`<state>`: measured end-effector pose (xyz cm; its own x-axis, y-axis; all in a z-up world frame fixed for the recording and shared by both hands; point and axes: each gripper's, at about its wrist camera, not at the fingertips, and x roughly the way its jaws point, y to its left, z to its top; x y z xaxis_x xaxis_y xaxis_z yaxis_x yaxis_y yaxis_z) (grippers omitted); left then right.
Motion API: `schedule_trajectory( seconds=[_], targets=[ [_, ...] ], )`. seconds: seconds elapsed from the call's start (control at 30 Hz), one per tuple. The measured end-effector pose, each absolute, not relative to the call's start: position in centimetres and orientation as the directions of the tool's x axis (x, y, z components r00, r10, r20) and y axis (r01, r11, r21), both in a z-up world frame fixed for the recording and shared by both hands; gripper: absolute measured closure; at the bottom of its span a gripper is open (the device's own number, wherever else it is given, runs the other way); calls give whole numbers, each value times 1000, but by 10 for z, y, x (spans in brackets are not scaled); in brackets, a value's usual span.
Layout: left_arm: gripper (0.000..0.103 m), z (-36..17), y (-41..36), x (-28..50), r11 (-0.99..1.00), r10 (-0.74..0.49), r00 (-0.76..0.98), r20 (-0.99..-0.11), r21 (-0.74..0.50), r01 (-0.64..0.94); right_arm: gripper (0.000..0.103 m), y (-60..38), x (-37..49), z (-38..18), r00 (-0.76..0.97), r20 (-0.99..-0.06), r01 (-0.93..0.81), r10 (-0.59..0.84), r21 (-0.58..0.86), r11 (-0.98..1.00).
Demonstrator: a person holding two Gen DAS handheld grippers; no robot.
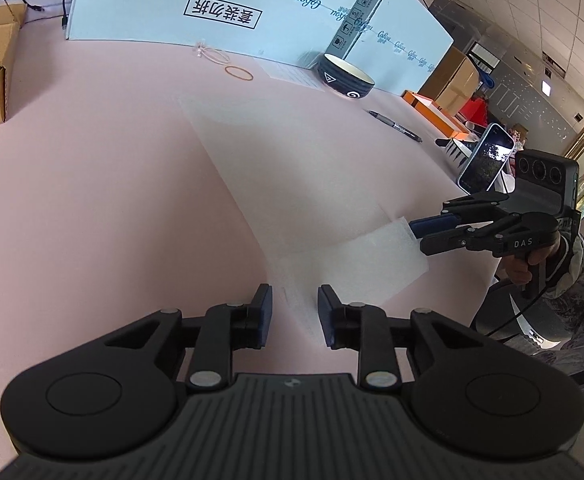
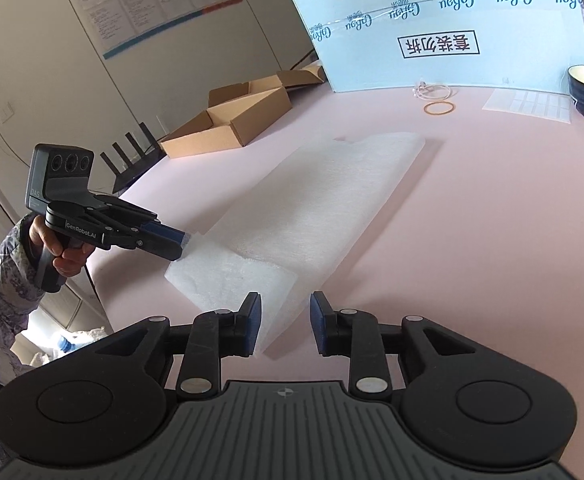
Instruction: Fold shopping bag
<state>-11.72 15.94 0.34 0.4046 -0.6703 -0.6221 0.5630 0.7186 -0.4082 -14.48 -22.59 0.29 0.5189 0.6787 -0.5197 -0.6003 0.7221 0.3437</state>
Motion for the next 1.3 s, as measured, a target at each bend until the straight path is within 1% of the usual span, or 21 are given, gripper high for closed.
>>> schedule_trajectory(
  seconds=[0.07,0.1,0.13,0.2,0.23,0.3,0.43,0.57,0.63,0.67,0.73,0.77,0.93,1.1,1.3],
  targets=[
    [73,16,168,-122,742,-658,476,-584,-394,542,79,-226,-153,11,568,-458,-603,684,334,725],
    [73,23,171,-127,743,-662,505,-554,-396,540,87,-224,-158,15,593,-423,-609,685,320,725],
    [75,29,173,-133,739,-670,532,-518,-398,544,98,-221,-162,18,612,-392,-616,687,309,725],
    [75,36,165,-147,738,-673,575,-465,-375,561,99,-211,-168,18,609,-369,-633,702,307,710],
    [75,35,159,-153,726,-686,573,-449,-370,579,99,-205,-170,14,592,-373,-648,714,306,697],
    [76,29,143,-159,697,-714,542,-443,-384,605,100,-191,-171,6,559,-393,-673,730,298,677],
    [81,9,117,-160,654,-751,478,-455,-419,630,100,-170,-164,-12,533,-453,-679,715,275,681],
    [81,-3,110,-152,673,-732,474,-490,-409,616,100,-164,-155,-23,545,-495,-651,677,259,713],
    [82,-11,109,-147,700,-703,476,-529,-393,596,100,-167,-152,-26,546,-497,-640,674,273,719],
    [84,-14,111,-146,704,-698,479,-533,-387,595,100,-169,-152,-27,548,-495,-635,675,279,720],
    [92,-18,115,-144,711,-691,486,-536,-382,590,102,-173,-151,-28,551,-494,-624,672,291,725],
    [93,-20,117,-143,716,-686,491,-537,-381,585,103,-175,-151,-29,553,-494,-617,671,299,728],
    [94,-24,125,-147,716,-688,499,-527,-383,583,103,-191,-153,-31,563,-487,-580,668,343,739],
    [96,-26,133,-146,719,-690,504,-519,-415,557,103,-198,-156,-30,575,-497,-566,650,331,755],
    [96,-19,127,-156,761,-643,554,-528,-359,541,103,-197,-158,-32,588,-500,-558,635,318,767]
  ],
)
